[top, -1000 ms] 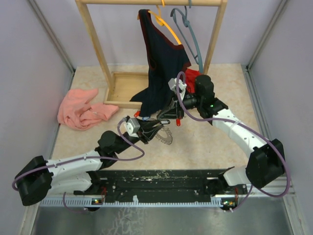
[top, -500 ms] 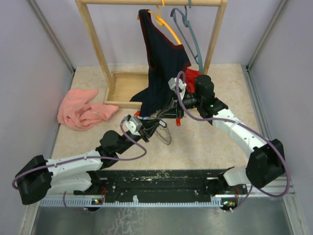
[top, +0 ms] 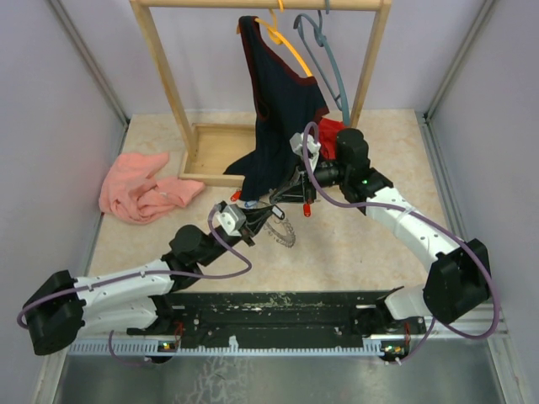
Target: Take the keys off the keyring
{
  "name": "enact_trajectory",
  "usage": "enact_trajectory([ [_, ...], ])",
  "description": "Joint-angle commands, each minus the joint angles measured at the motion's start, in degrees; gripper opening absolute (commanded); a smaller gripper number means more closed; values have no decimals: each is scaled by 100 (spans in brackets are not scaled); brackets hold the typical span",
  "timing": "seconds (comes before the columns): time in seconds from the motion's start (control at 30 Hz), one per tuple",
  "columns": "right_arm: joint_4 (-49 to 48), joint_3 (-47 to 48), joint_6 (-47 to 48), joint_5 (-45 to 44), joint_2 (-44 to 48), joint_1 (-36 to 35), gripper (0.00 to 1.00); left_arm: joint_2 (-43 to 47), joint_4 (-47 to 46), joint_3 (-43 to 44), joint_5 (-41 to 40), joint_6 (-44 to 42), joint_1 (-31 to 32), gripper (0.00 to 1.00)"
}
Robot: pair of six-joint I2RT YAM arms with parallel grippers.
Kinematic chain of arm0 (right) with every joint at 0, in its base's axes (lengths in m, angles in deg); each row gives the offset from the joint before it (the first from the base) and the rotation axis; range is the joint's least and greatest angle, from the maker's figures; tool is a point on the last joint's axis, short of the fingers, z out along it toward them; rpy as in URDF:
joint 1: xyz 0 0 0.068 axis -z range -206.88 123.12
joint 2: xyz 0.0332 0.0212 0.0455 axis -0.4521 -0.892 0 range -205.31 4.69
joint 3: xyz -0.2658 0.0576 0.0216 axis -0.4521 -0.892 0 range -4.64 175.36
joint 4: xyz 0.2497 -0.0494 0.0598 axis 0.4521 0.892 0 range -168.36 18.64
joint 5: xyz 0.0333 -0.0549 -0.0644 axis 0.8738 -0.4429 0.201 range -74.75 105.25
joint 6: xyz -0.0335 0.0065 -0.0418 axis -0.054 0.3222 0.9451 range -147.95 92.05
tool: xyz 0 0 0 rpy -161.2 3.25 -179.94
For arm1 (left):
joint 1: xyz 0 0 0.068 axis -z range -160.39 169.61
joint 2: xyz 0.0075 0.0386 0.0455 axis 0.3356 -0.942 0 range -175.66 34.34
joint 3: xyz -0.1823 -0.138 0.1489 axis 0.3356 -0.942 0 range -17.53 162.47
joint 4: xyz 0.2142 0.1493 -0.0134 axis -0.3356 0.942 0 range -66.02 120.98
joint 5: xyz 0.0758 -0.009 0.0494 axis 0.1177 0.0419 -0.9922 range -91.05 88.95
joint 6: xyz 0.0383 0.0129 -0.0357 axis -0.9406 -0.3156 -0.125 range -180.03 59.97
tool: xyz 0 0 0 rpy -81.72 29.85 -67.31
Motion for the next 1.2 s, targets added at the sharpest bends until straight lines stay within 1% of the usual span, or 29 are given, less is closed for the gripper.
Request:
enact_trajectory([
  [0.0,-18,141,71,30,186,106,0,230,-183,-117,103,-323,23,0],
  [0.07,67,144,155,35,182,150,0,271,-260,-185,86,-350,23,0],
  [0.2,539,151,685,87,163,195,0,348,-383,-295,159,-429,14,0],
  [0.4,541,6,884,210,151,318,0,331,-943,-529,184,-403,5,0],
  [0.57,718,-74,1240,520,136,427,0,270,-1391,-687,169,-193,-45,0],
  [0.73,713,-113,1331,609,105,432,0,71,-2072,-856,183,-17,-82,0],
  [0.9,685,-124,1347,620,94,445,0,-86,-2650,-1012,185,-2,-83,0],
  [0.97,651,-144,1344,623,71,441,0,-195,-3013,-1089,180,-16,-87,0],
  [1.17,388,-222,1109,686,48,446,0,-483,-3638,-1142,217,190,-117,0],
])
